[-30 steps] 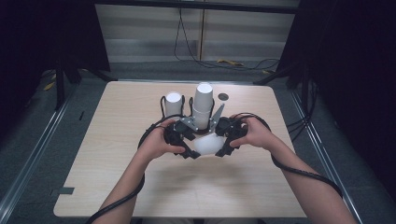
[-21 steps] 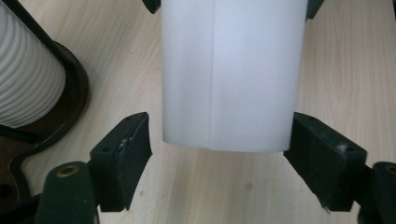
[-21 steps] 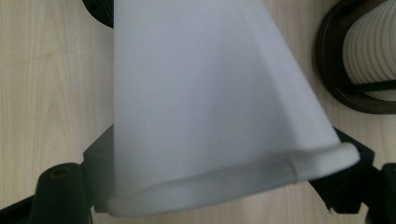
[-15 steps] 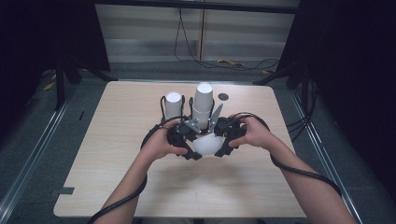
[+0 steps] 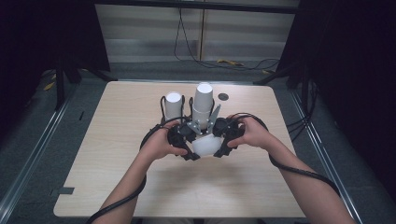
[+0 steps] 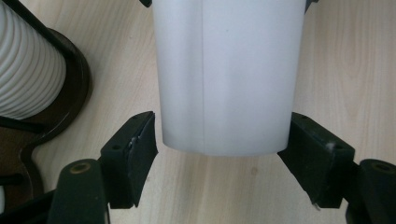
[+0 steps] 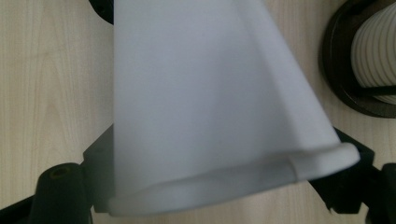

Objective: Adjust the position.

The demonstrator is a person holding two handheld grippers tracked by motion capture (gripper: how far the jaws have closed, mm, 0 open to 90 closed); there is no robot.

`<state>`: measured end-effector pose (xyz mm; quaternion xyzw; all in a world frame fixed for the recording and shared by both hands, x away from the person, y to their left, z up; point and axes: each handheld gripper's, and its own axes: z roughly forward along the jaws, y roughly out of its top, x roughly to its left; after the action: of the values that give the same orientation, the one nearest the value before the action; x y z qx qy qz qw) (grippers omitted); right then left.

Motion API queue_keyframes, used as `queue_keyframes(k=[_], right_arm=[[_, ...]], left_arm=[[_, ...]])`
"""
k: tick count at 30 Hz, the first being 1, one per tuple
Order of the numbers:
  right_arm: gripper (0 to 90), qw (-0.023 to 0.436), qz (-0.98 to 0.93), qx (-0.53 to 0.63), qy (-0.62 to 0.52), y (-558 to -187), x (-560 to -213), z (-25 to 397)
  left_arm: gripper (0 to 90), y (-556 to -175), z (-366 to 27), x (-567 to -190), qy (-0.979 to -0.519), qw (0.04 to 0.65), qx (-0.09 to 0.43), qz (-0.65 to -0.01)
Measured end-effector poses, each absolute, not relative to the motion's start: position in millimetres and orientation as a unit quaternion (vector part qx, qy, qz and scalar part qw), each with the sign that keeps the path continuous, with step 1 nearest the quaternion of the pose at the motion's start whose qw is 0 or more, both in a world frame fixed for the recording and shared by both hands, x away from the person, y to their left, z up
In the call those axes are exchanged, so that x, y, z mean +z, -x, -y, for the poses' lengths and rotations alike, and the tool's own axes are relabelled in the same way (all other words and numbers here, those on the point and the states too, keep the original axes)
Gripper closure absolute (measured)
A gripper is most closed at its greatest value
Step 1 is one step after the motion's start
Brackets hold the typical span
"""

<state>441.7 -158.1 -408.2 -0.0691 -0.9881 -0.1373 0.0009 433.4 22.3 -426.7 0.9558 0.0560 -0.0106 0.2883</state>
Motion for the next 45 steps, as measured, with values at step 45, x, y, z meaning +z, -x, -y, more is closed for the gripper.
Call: queue_keyframes(k=[45], right_arm=[[19.3, -0.003, 0.989, -0.136, 0.062, -440.8, -408.0, 150.7]], left_arm=[[36.1, -429.8, -7.7, -427.4, -0.977, 0.209, 0.003, -0.035]])
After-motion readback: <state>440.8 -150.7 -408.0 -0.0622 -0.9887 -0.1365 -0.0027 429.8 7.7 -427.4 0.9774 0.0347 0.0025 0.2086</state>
